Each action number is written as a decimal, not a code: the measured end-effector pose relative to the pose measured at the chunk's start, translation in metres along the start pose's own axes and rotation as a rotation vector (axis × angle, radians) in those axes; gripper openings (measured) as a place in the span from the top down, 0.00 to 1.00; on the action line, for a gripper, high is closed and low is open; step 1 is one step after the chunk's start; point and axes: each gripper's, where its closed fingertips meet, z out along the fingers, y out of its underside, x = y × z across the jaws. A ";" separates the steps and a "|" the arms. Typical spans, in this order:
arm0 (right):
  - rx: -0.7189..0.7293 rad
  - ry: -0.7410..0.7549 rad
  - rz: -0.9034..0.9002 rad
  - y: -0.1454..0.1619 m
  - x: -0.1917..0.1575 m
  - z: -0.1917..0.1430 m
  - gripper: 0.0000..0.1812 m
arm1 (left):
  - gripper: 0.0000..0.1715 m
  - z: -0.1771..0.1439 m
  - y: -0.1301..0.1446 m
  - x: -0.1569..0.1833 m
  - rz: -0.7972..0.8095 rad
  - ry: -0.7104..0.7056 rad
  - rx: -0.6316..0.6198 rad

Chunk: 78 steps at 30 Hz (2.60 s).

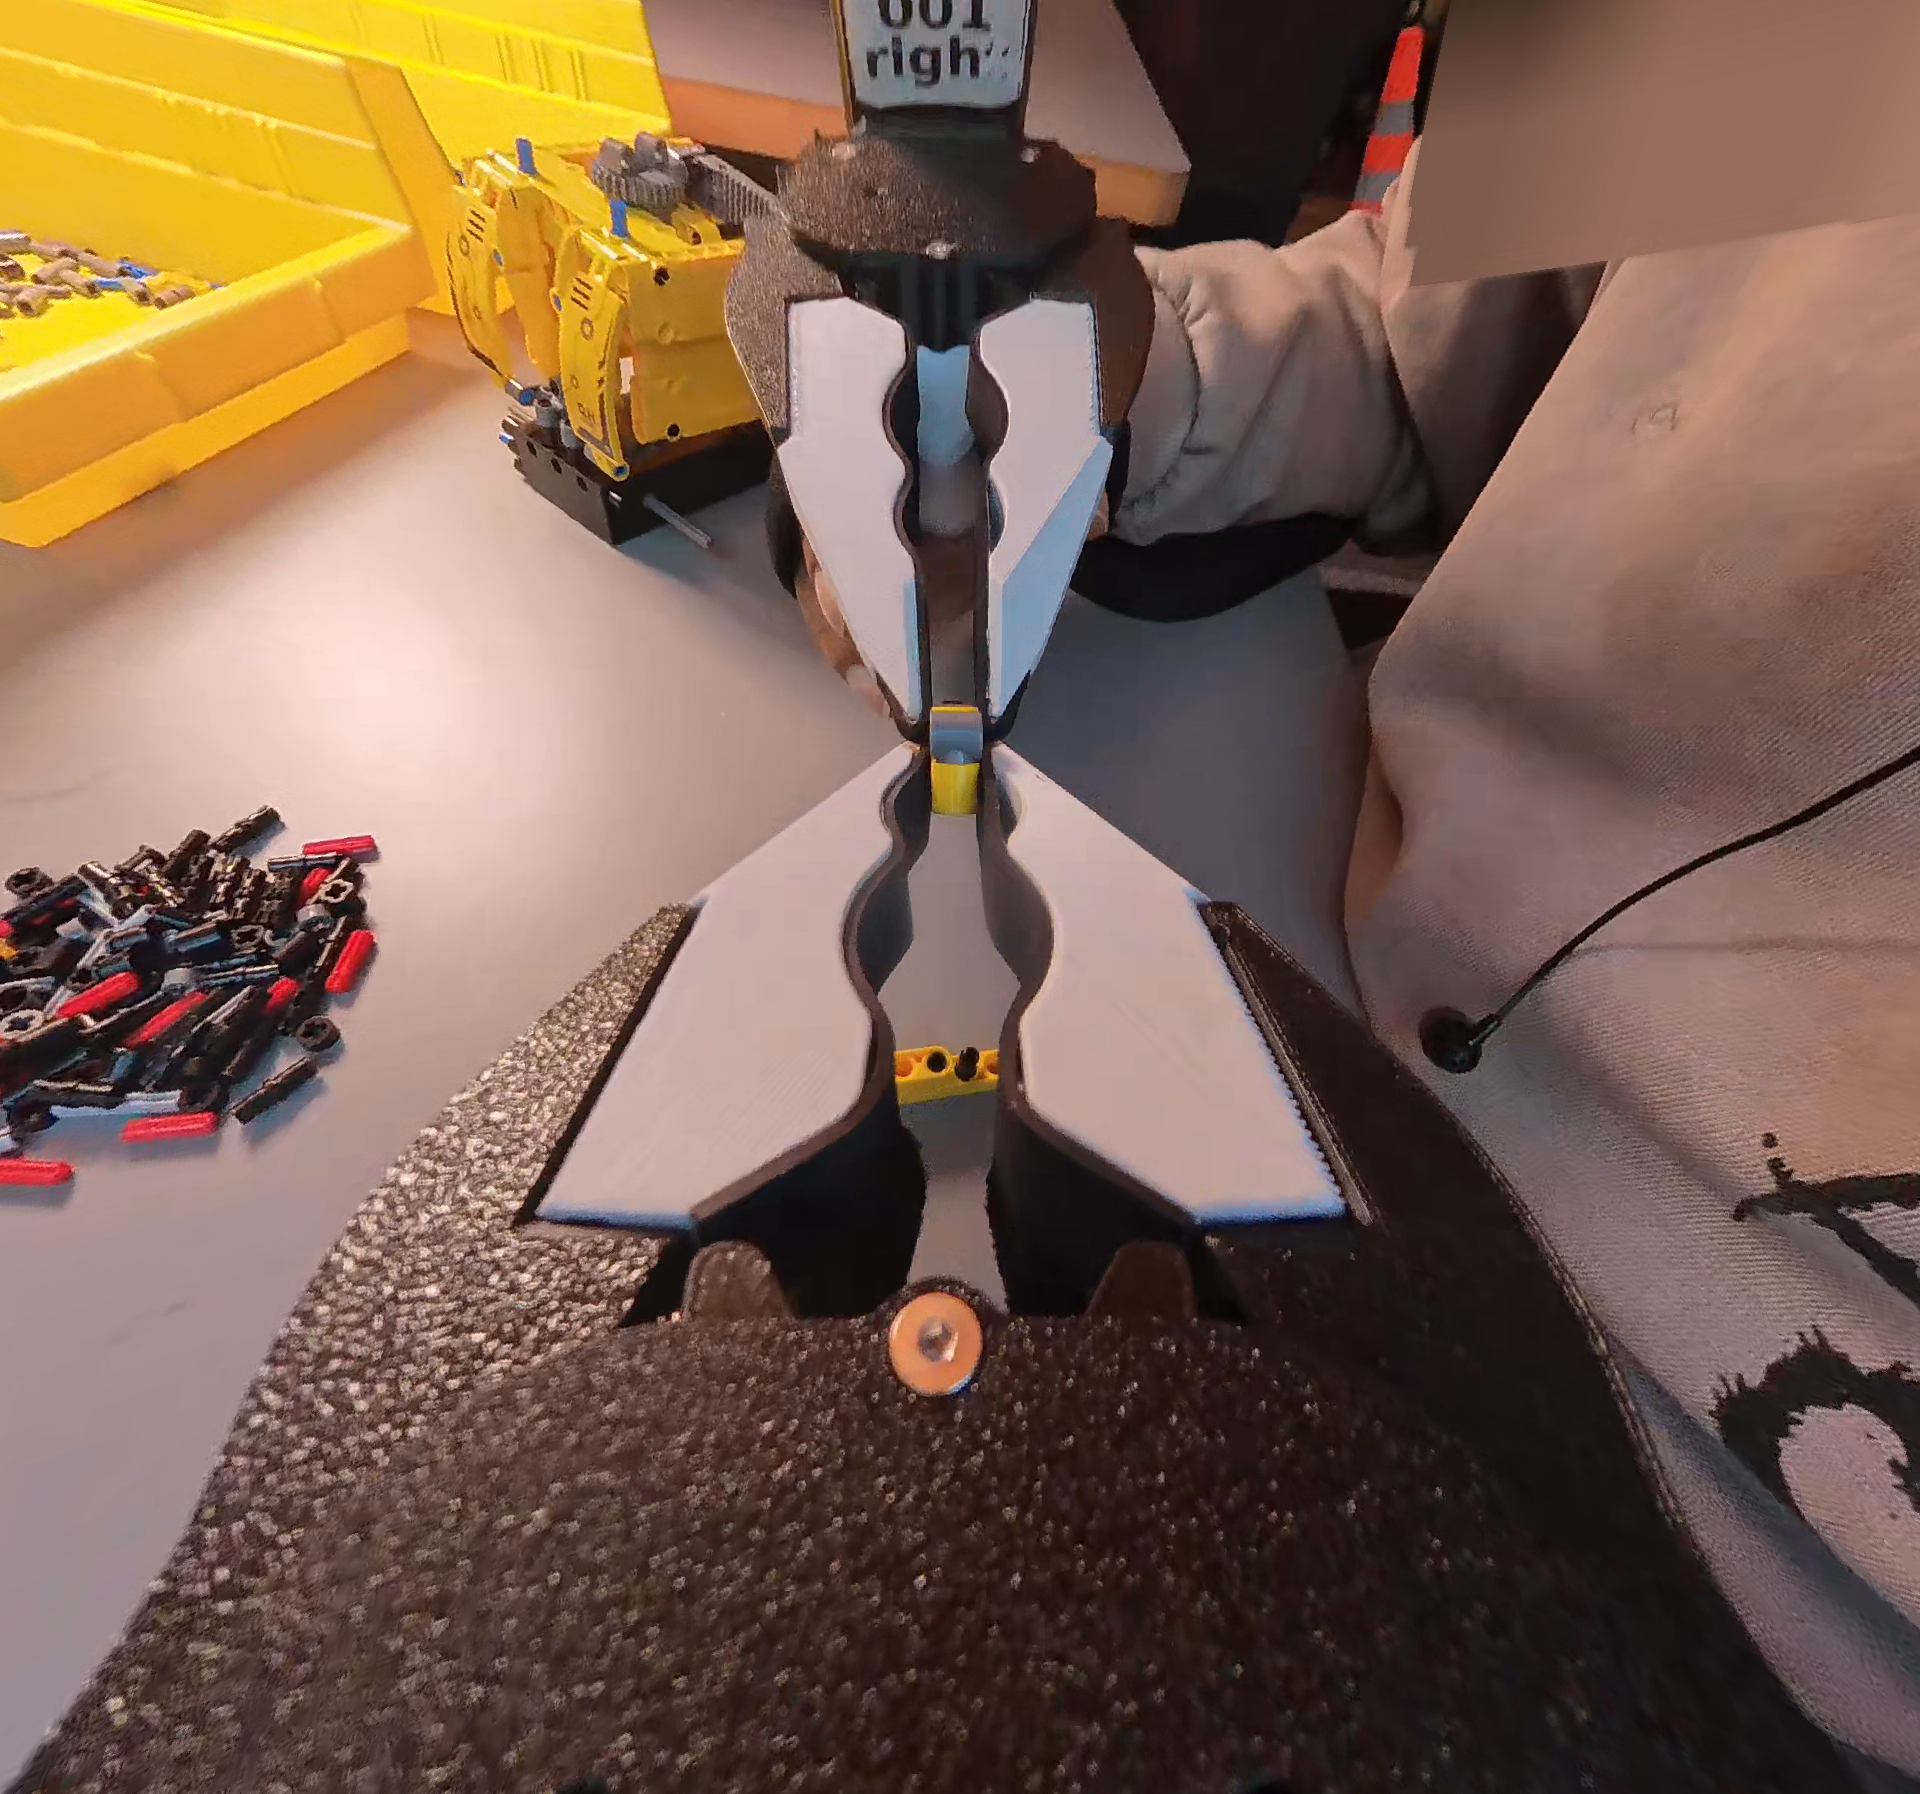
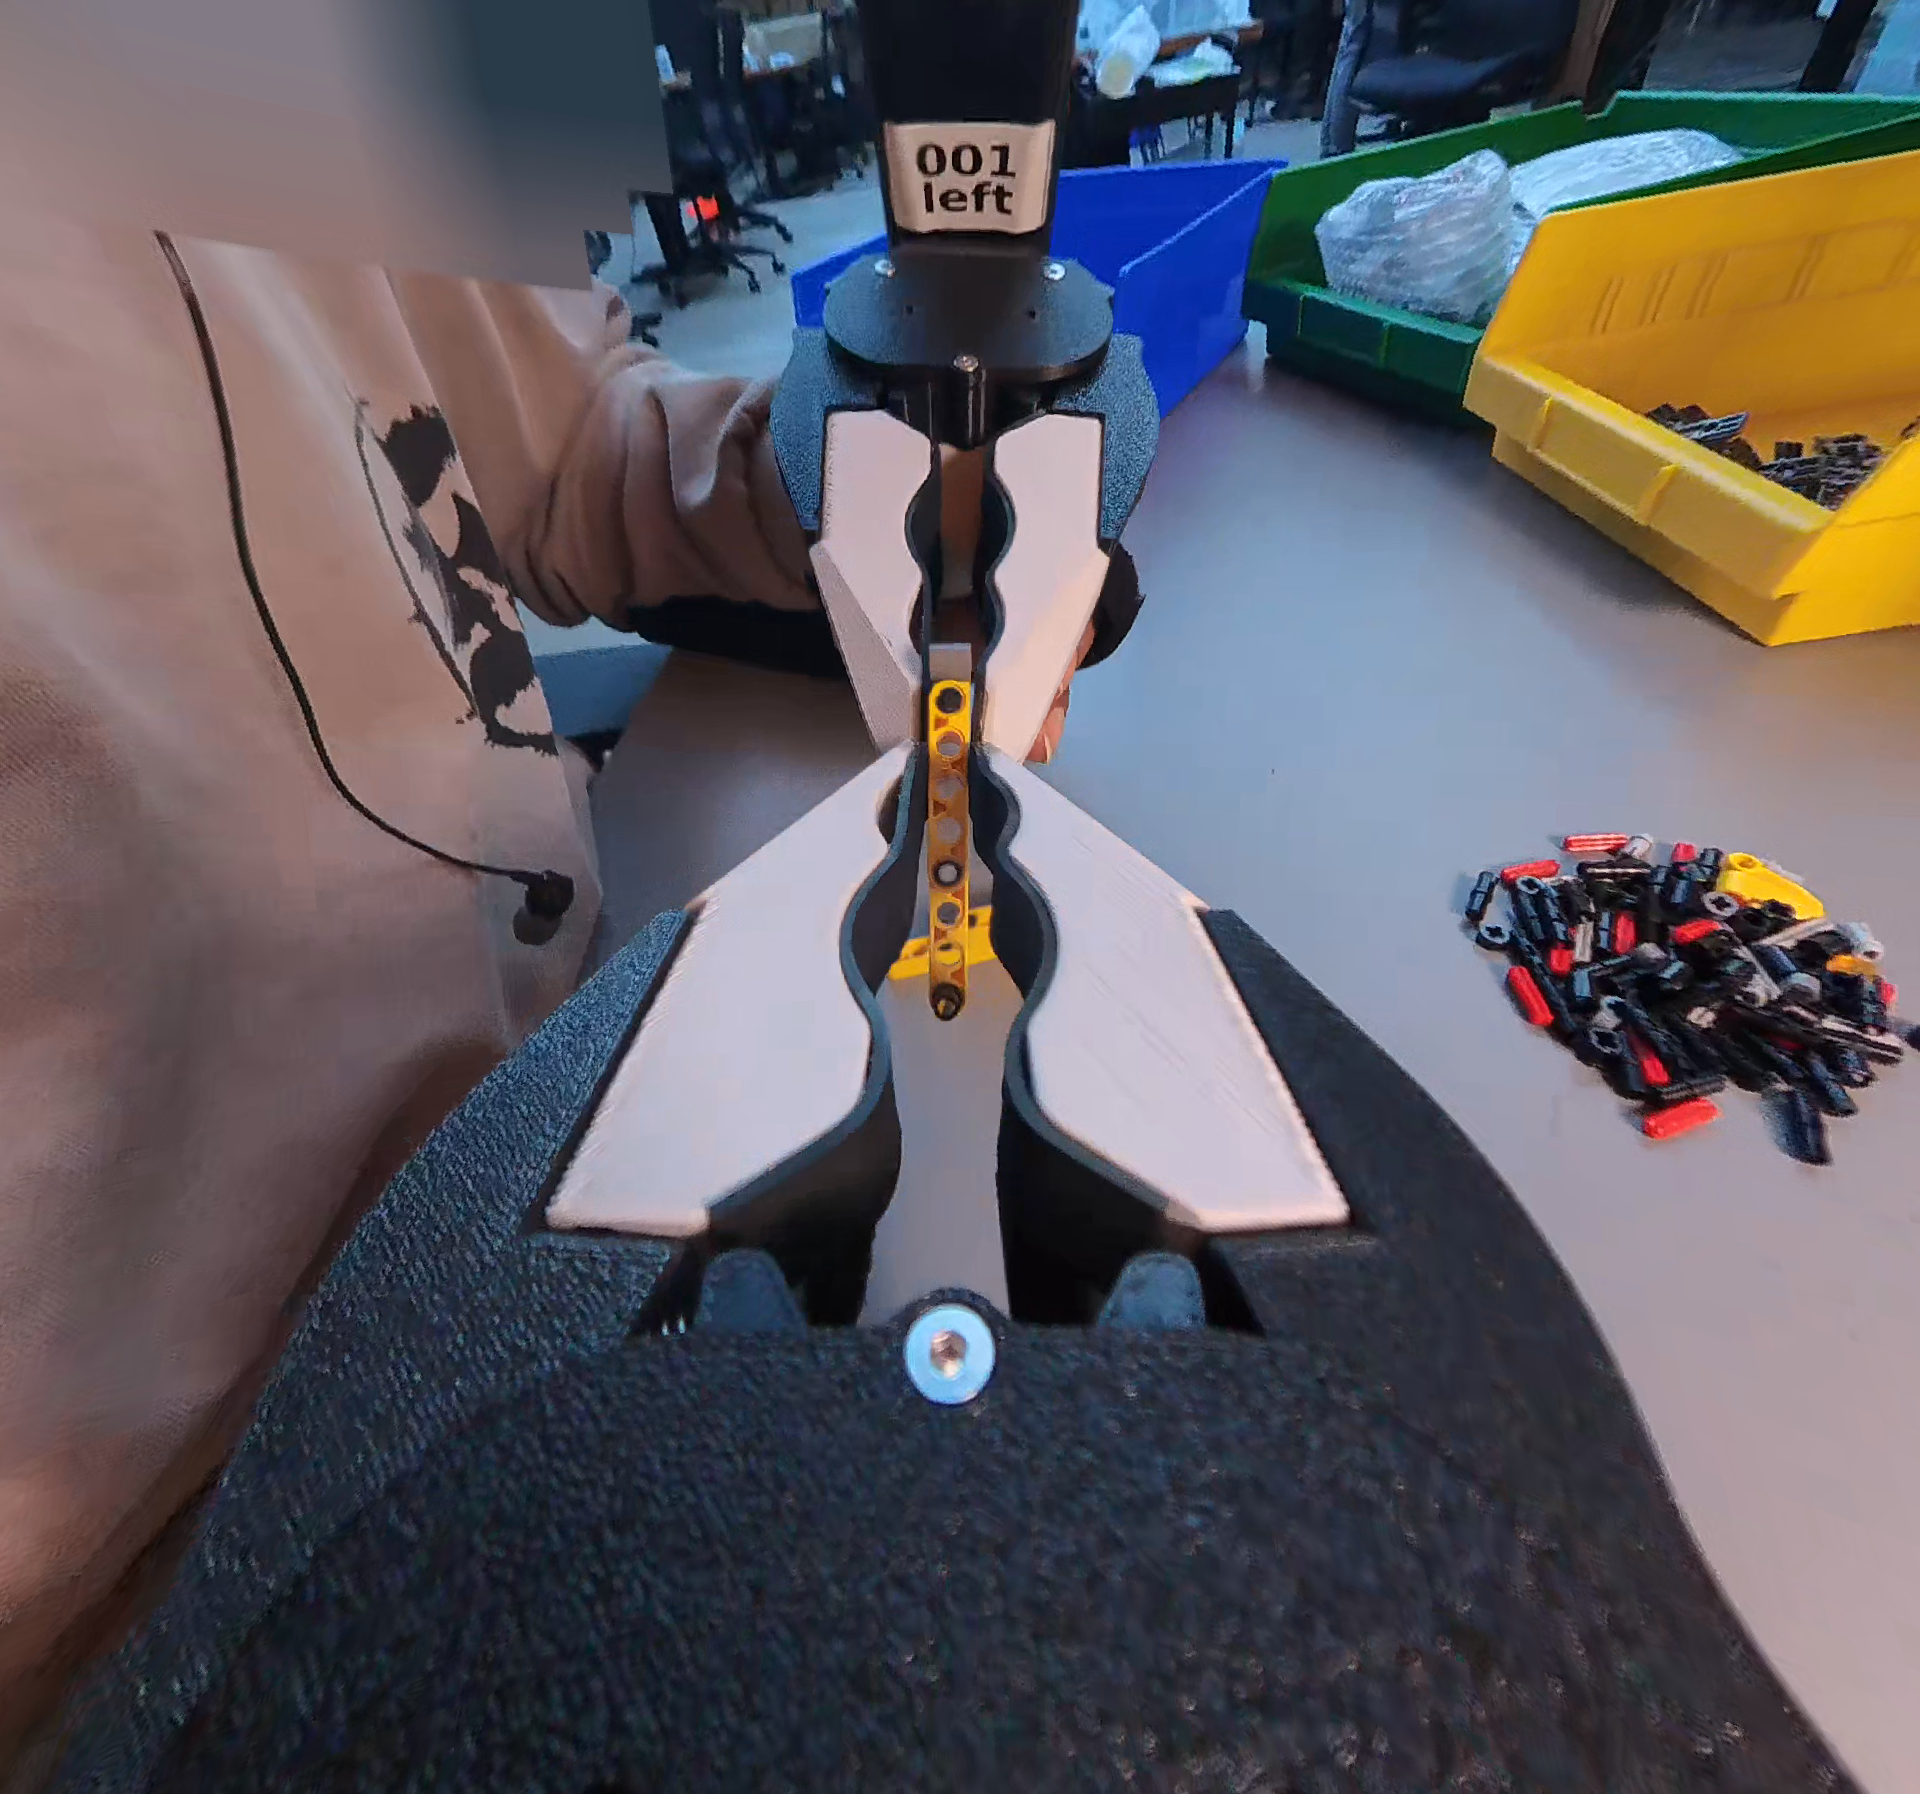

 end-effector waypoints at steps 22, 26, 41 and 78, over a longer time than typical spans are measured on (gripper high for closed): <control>0.008 0.047 -0.042 -0.003 0.003 -0.001 0.96 | 0.96 0.002 -0.005 -0.004 -0.002 -0.015 0.019; 0.030 0.046 -0.007 -0.006 0.005 -0.003 0.96 | 0.95 0.002 -0.011 -0.005 -0.018 -0.036 0.075; 0.257 -0.050 0.151 -0.039 0.003 -0.017 0.97 | 0.97 -0.018 -0.050 -0.003 -0.151 0.065 0.301; 0.140 -0.030 0.255 -0.016 0.011 -0.004 0.96 | 0.96 -0.013 -0.021 -0.009 -0.189 0.059 0.192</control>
